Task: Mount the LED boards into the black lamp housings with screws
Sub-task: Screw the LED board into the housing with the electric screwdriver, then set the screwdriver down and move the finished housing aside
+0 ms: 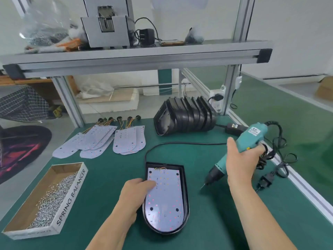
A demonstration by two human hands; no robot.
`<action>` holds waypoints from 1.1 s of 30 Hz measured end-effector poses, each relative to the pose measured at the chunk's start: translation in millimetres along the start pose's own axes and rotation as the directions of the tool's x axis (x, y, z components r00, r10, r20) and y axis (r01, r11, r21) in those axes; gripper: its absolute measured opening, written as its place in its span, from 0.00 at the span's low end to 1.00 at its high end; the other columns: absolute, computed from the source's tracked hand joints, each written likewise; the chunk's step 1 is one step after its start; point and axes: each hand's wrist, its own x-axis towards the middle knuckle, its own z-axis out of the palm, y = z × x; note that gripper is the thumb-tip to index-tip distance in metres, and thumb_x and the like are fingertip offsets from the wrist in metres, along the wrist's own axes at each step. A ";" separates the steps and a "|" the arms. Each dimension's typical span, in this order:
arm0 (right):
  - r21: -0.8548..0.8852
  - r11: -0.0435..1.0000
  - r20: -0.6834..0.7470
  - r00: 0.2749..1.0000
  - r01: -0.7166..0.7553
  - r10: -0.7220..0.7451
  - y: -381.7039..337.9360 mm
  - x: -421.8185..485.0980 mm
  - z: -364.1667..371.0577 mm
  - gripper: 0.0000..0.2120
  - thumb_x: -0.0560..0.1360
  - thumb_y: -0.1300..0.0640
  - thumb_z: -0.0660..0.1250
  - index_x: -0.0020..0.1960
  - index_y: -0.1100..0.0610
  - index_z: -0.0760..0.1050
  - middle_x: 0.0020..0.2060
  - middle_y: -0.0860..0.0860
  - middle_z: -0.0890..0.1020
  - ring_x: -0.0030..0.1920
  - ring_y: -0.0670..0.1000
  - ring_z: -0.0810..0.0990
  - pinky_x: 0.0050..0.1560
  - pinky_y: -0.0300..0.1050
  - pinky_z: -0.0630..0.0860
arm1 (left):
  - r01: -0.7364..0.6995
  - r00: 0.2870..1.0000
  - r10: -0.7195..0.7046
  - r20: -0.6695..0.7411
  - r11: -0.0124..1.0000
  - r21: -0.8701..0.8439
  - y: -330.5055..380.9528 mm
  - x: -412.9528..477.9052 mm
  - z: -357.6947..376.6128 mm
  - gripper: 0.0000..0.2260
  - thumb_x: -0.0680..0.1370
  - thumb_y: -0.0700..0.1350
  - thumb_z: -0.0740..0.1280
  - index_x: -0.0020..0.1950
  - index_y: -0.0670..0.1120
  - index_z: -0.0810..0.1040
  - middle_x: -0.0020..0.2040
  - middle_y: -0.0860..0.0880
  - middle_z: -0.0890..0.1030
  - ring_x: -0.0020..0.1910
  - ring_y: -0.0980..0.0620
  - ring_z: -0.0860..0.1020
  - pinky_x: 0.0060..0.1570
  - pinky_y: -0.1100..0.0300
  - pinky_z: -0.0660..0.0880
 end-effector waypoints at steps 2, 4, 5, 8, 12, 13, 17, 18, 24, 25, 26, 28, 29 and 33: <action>-0.133 0.990 -0.013 0.998 -0.055 0.054 21.4 4.8 -12.7 0.25 0.75 0.55 0.72 0.65 0.57 0.62 0.50 0.47 0.75 0.49 0.49 0.80 0.40 0.37 0.73 | 0.003 1.000 -0.003 0.002 1.000 -0.015 0.2 0.7 0.4 0.16 0.58 0.47 0.70 0.44 0.45 0.76 0.40 0.44 0.77 0.38 0.47 0.73 0.44 0.53 0.67; -0.303 0.950 -0.017 0.997 -0.075 0.073 35.7 7.4 -19.6 0.31 0.75 0.56 0.73 0.70 0.63 0.61 0.61 0.56 0.72 0.55 0.61 0.77 0.52 0.48 0.77 | 0.002 1.000 -0.002 0.005 1.000 -0.015 0.0 1.0 0.6 0.17 0.59 0.47 0.70 0.45 0.44 0.77 0.40 0.43 0.77 0.38 0.47 0.73 0.44 0.54 0.68; -0.388 0.917 -0.013 0.996 -0.092 0.094 39.2 8.6 -20.9 0.35 0.74 0.56 0.74 0.73 0.65 0.59 0.66 0.60 0.69 0.57 0.63 0.75 0.57 0.54 0.76 | 0.001 1.000 -0.001 0.004 1.000 -0.013 -0.3 0.8 0.4 0.17 0.59 0.47 0.70 0.45 0.43 0.77 0.39 0.42 0.78 0.37 0.47 0.74 0.44 0.54 0.69; -0.561 0.825 -0.017 0.998 -0.062 0.064 40.0 11.4 -17.8 0.43 0.73 0.56 0.76 0.77 0.66 0.53 0.72 0.63 0.62 0.67 0.65 0.68 0.66 0.62 0.70 | -0.005 1.000 0.005 0.003 1.000 -0.018 0.0 0.6 0.3 0.17 0.59 0.47 0.71 0.44 0.42 0.77 0.39 0.40 0.79 0.36 0.46 0.75 0.43 0.54 0.70; -0.760 0.601 0.101 0.959 0.245 -0.263 36.7 17.0 -7.2 0.41 0.69 0.62 0.78 0.76 0.61 0.60 0.74 0.60 0.62 0.75 0.61 0.59 0.74 0.61 0.60 | -0.009 1.000 0.009 -0.007 1.000 -0.025 -0.7 1.5 0.5 0.16 0.59 0.48 0.71 0.42 0.42 0.75 0.38 0.40 0.79 0.36 0.45 0.75 0.43 0.53 0.69; -0.805 0.485 0.216 0.930 0.343 -0.299 35.4 19.8 -0.8 0.36 0.70 0.62 0.77 0.73 0.61 0.64 0.73 0.59 0.64 0.75 0.61 0.59 0.74 0.60 0.59 | -0.010 1.000 0.010 -0.009 1.000 -0.021 -1.2 2.0 0.4 0.16 0.59 0.48 0.71 0.42 0.43 0.74 0.38 0.41 0.79 0.36 0.46 0.75 0.43 0.53 0.69; -0.780 0.203 0.600 0.800 0.593 -0.031 32.5 39.4 35.7 0.28 0.77 0.63 0.65 0.75 0.59 0.64 0.78 0.56 0.60 0.79 0.58 0.54 0.73 0.55 0.64 | -0.003 1.000 0.003 -0.030 1.000 -0.014 -1.5 3.5 0.0 0.16 0.59 0.49 0.71 0.41 0.42 0.74 0.36 0.41 0.79 0.35 0.46 0.75 0.42 0.54 0.69; -0.766 0.170 0.636 0.769 0.621 0.058 33.0 44.9 43.5 0.29 0.77 0.64 0.62 0.77 0.59 0.60 0.78 0.55 0.59 0.79 0.58 0.52 0.72 0.55 0.65 | -0.001 0.999 0.000 -0.038 1.000 -0.017 -1.1 4.0 0.2 0.16 0.59 0.49 0.72 0.40 0.42 0.74 0.36 0.41 0.79 0.34 0.46 0.75 0.42 0.54 0.69; -0.720 0.040 0.678 0.690 0.693 0.255 37.3 59.1 62.5 0.20 0.75 0.67 0.61 0.66 0.60 0.69 0.62 0.57 0.71 0.64 0.59 0.70 0.54 0.52 0.71 | -0.005 0.997 0.001 -0.075 0.999 -0.046 0.6 6.8 2.3 0.18 0.59 0.50 0.73 0.43 0.43 0.75 0.38 0.42 0.78 0.37 0.47 0.74 0.43 0.54 0.68; -0.693 0.058 0.709 0.664 0.718 0.238 38.2 57.4 62.8 0.16 0.75 0.67 0.62 0.63 0.60 0.69 0.60 0.57 0.72 0.62 0.59 0.70 0.51 0.51 0.71 | -0.006 0.996 0.002 -0.086 0.999 -0.048 0.9 7.2 2.5 0.18 0.59 0.50 0.73 0.43 0.43 0.75 0.38 0.42 0.78 0.37 0.47 0.73 0.43 0.54 0.68; -0.658 0.084 0.743 0.628 0.748 0.232 38.5 54.4 63.0 0.13 0.76 0.67 0.62 0.60 0.60 0.69 0.58 0.57 0.73 0.60 0.59 0.70 0.49 0.51 0.70 | -0.008 0.995 0.003 -0.101 0.999 -0.051 0.9 8.0 2.6 0.18 0.59 0.51 0.73 0.42 0.43 0.74 0.38 0.42 0.77 0.37 0.48 0.72 0.42 0.54 0.67; -0.585 0.164 0.806 0.548 0.794 0.222 36.8 44.2 62.0 0.07 0.79 0.64 0.60 0.56 0.58 0.69 0.56 0.57 0.74 0.57 0.60 0.73 0.50 0.51 0.70 | -0.015 0.992 0.008 -0.123 0.999 -0.051 -0.4 10.1 2.6 0.18 0.60 0.52 0.72 0.42 0.43 0.73 0.37 0.43 0.75 0.37 0.48 0.70 0.39 0.56 0.63; -0.554 0.208 0.831 0.518 0.806 0.204 34.6 37.3 61.1 0.05 0.80 0.63 0.60 0.55 0.58 0.69 0.55 0.57 0.75 0.55 0.60 0.74 0.51 0.52 0.71 | -0.019 0.991 0.013 -0.130 0.999 -0.046 -2.1 11.8 2.7 0.17 0.62 0.52 0.73 0.41 0.43 0.72 0.37 0.43 0.74 0.37 0.48 0.68 0.37 0.56 0.61; -0.455 0.439 0.884 0.451 0.775 0.120 21.4 7.7 53.0 0.04 0.81 0.58 0.61 0.53 0.55 0.74 0.50 0.54 0.81 0.51 0.58 0.78 0.52 0.51 0.74 | -0.030 0.982 0.027 -0.187 0.999 -0.012 -9.9 22.5 5.5 0.15 0.74 0.48 0.74 0.39 0.43 0.70 0.33 0.44 0.71 0.28 0.49 0.65 0.28 0.60 0.58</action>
